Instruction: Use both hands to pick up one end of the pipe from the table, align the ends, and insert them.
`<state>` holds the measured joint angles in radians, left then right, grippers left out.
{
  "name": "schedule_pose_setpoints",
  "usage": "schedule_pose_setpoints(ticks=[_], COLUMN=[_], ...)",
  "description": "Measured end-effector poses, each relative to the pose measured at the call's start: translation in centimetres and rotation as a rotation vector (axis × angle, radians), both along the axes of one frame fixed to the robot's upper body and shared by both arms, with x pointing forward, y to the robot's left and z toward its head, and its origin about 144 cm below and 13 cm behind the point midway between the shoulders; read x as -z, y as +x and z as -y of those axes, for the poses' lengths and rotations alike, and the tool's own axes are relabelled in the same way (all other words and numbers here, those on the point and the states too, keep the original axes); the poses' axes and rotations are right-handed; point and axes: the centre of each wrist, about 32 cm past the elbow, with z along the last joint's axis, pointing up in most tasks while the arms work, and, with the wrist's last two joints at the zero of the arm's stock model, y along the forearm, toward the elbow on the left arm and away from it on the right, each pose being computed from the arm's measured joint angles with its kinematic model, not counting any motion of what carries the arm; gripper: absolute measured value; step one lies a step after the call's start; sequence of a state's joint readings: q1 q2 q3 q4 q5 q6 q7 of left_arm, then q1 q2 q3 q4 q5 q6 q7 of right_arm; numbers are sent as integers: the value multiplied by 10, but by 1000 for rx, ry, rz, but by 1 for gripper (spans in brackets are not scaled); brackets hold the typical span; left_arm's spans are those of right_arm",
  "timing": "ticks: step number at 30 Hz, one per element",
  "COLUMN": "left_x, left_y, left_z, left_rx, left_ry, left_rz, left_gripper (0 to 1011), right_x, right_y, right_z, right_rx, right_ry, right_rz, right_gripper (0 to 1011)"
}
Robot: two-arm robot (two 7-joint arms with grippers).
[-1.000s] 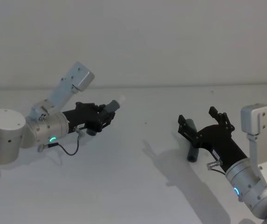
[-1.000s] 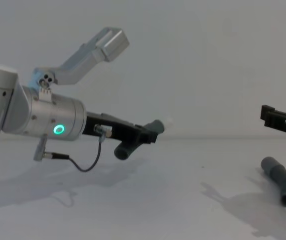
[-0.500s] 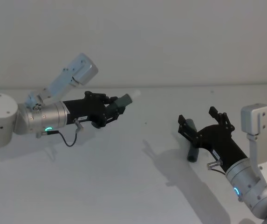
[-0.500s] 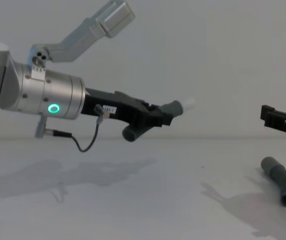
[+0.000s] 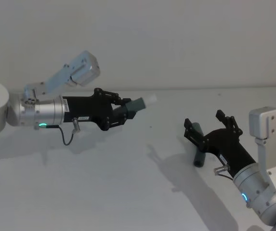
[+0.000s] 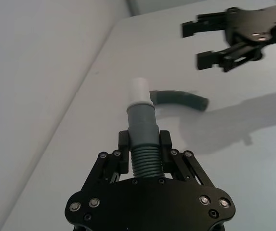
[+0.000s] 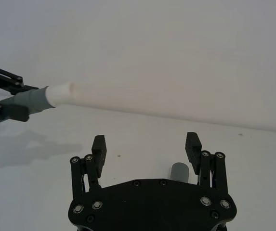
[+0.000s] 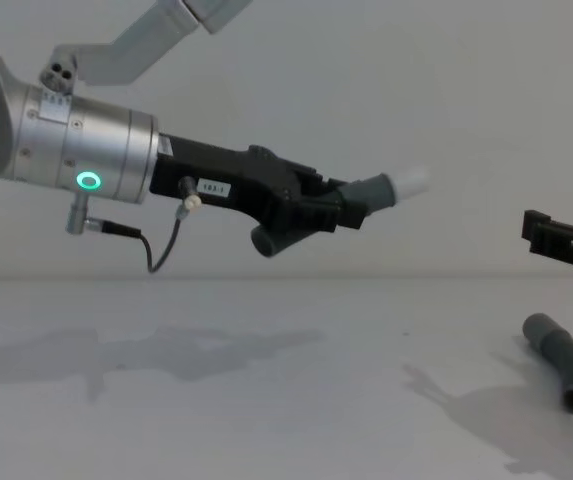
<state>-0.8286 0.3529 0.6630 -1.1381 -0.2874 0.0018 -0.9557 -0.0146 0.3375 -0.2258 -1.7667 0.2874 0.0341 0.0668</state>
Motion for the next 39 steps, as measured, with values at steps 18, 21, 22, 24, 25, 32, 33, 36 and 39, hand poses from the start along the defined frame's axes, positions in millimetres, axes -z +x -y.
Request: schedule_pose_setpoints(ticks=[18, 21, 22, 24, 25, 32, 33, 36, 39], left_x=[-17, -17, -17, -18, -18, -18, -18, -19, -19], left_y=[8, 9, 9, 10, 10, 11, 11, 12, 12], left_z=[-14, -15, -15, -15, -15, -15, -15, -15, -15], left_rx=[183, 193, 195, 201, 204, 213, 214, 217, 219], left_ry=[54, 59, 60, 63, 65, 70, 71, 73, 74], left_rz=[78, 85, 87, 91, 94, 101, 102, 105, 106], left_gripper=[335, 335, 335, 335, 335, 335, 335, 335, 335], right_x=[0, 0, 0, 0, 0, 1, 2, 4, 6], right_y=[0, 0, 0, 0, 0, 2, 3, 5, 8], right_z=[0, 0, 0, 0, 0, 1, 2, 4, 6], right_rx=[0, 0, 0, 0, 0, -5, -7, -9, -10], right_ry=[0, 0, 0, 0, 0, 9, 12, 19, 27], right_rz=[0, 0, 0, 0, 0, -6, -11, -28, -55], right_gripper=[1000, 1000, 1000, 1000, 1000, 1000, 1000, 1000, 1000])
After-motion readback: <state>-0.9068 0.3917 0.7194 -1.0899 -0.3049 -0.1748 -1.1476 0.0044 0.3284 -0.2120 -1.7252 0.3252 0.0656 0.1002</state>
